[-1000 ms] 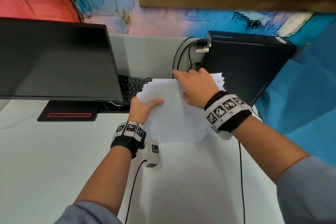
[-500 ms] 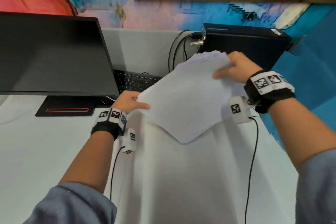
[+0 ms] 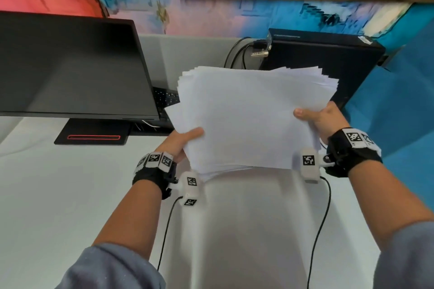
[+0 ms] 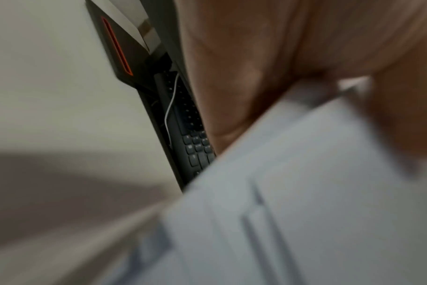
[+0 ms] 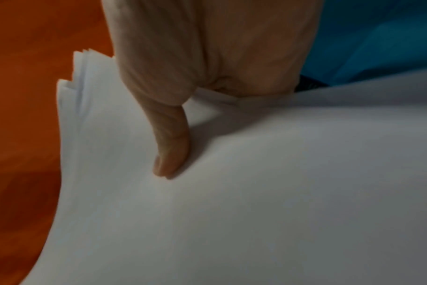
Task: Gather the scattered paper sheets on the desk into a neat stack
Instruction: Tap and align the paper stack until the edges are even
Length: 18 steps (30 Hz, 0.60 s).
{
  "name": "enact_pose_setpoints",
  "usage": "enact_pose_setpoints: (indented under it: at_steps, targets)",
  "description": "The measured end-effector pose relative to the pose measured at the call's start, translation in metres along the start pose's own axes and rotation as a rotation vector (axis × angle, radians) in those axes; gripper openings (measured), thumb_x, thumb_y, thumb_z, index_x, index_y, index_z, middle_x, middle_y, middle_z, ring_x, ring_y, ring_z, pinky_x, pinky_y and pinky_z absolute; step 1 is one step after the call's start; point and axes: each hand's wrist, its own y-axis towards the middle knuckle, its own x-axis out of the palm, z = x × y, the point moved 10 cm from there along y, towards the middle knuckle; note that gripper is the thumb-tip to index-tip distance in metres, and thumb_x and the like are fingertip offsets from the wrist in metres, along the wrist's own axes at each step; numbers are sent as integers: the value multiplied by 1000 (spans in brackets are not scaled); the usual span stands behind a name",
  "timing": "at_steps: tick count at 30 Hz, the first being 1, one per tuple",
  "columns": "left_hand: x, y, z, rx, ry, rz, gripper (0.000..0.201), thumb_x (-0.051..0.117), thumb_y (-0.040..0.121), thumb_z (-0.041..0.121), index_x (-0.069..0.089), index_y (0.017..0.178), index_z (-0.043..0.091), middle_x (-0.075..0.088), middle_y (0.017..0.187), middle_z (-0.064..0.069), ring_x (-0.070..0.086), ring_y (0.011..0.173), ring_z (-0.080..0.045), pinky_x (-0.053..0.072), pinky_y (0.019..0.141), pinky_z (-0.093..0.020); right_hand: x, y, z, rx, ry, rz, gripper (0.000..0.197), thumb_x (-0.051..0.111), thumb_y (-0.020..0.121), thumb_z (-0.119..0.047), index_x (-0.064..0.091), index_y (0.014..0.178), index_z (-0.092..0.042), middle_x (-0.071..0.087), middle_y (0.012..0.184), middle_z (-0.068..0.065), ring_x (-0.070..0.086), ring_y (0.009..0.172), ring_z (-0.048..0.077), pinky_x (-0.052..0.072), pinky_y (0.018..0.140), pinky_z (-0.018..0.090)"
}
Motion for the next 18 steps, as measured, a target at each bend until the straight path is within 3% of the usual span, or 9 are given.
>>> enact_pose_setpoints:
  at_steps: [3, 4, 6, 8, 10, 11, 14, 16, 18]
  targets:
    - [-9, -5, 11, 90, 82, 268, 43, 79, 71, 4, 63, 111, 5, 73, 96, -8, 73, 82, -14, 55, 89, -41, 4, -5, 21, 18, -8, 26, 25, 73, 79, -12, 66, 101, -20, 72, 99, 3, 69, 92, 21, 53, 89, 38]
    - [-15, -10, 19, 151, 122, 367, 31, 73, 76, -1, 64, 106, 5, 71, 89, -4, 72, 72, -9, 57, 82, -35, 6, -8, 31, 32, 24, 36, 30, 73, 78, -10, 65, 106, -17, 71, 98, 1, 70, 88, 16, 55, 84, 34]
    - [-23, -15, 26, 251, 210, 471, 23, 69, 82, 2, 65, 104, 9, 69, 89, -2, 69, 75, -11, 55, 78, -29, 12, -15, 52, 64, 120, 45, 41, 72, 77, -4, 61, 116, -12, 70, 99, 1, 71, 82, 9, 57, 75, 26]
    - [-25, -18, 24, 272, 294, 470, 21, 64, 88, 10, 64, 110, 11, 69, 96, 0, 66, 89, -16, 50, 87, -32, 17, -21, 81, 121, 171, 74, 54, 78, 70, -15, 60, 120, -15, 70, 106, 2, 69, 94, 15, 56, 83, 34]
    - [-19, -19, 15, 226, 368, 404, 22, 53, 96, 20, 60, 116, 17, 66, 101, 7, 63, 98, -13, 46, 93, -30, 22, -24, 112, 184, 214, 100, 73, 86, 53, -29, 61, 120, -18, 71, 108, 0, 66, 101, 22, 53, 88, 39]
    - [-15, -21, 10, 201, 391, 377, 24, 47, 99, 25, 58, 120, 19, 64, 104, 11, 60, 101, -10, 43, 95, -29, 26, -27, 122, 213, 246, 107, 75, 86, 51, -29, 62, 120, -15, 72, 105, 1, 67, 100, 23, 55, 82, 35]
    - [-11, -24, -1, 135, 390, 349, 36, 38, 102, 31, 49, 133, 18, 55, 116, 12, 51, 107, -6, 34, 96, -23, 32, -35, 136, 288, 225, 141, 43, 74, 75, -12, 64, 116, -2, 71, 98, 9, 68, 86, 26, 53, 54, 15]
    - [-14, -21, -4, 123, 313, 338, 37, 38, 102, 32, 51, 132, 16, 59, 119, 9, 55, 110, -9, 40, 98, -25, 29, -35, 138, 283, 152, 160, 35, 70, 81, -11, 64, 113, 3, 69, 98, 13, 64, 74, 17, 46, 44, 7]
    - [-18, -19, -4, 134, 214, 351, 33, 39, 101, 30, 53, 128, 16, 62, 111, 9, 61, 103, -6, 48, 85, -14, 26, -33, 140, 267, 143, 180, 36, 71, 81, -12, 64, 113, 2, 67, 97, 12, 63, 73, 15, 43, 41, 6]
